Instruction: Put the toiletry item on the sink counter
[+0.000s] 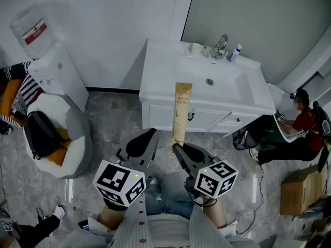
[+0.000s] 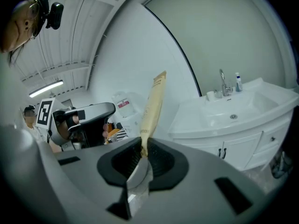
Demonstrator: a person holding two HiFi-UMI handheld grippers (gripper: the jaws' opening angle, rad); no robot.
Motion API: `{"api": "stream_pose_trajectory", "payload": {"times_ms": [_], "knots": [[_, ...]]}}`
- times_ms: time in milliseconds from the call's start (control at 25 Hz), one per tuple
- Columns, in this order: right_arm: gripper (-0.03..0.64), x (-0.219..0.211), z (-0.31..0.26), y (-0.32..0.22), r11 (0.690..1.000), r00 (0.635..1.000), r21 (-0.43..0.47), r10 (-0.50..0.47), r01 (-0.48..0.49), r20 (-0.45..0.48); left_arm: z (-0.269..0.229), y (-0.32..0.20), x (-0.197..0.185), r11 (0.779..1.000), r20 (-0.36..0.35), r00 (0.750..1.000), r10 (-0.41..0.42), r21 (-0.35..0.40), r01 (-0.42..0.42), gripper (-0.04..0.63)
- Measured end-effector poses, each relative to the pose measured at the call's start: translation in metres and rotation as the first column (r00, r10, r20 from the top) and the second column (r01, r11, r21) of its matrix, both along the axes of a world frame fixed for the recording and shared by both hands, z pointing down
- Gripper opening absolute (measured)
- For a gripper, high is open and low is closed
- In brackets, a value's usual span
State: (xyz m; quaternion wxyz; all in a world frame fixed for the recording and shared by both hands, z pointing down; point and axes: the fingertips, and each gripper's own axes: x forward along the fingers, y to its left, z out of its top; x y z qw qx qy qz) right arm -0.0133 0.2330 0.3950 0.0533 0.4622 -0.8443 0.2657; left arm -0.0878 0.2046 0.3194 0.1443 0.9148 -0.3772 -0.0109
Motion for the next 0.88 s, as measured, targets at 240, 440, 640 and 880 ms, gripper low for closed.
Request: {"api": "stream_pose_trajectory", "payload": {"times_ms": [240,440,640,880], "knots": [[0.049,0.001,0.008,-0.019,1.0,1.0,-0.01,-0.006,0.006,-0.001,0.005,-0.019,-0.002,1.0,0.003,1.0,-0.017,0.006,0.017,0.021],[0.049,0.004,0.013,-0.042,1.0,1.0,-0.023,-0.021,0.021,0.008,0.012,-0.04,-0.002,0.999,0.016,0.999,-0.04,-0.013,0.04,0.021],[0.049,0.008,0.017,-0.083,0.999,1.0,-0.035,-0.025,0.026,0.017,0.014,-0.078,0.0,0.999,0.019,0.999,-0.049,-0.017,0.05,0.021],[0.049,0.032,0.021,-0.144,0.998,0.999,-0.051,-0.048,0.048,0.014,0.019,-0.136,0.022,0.996,0.025,0.997,-0.077,-0.033,0.077,0.021]]}}
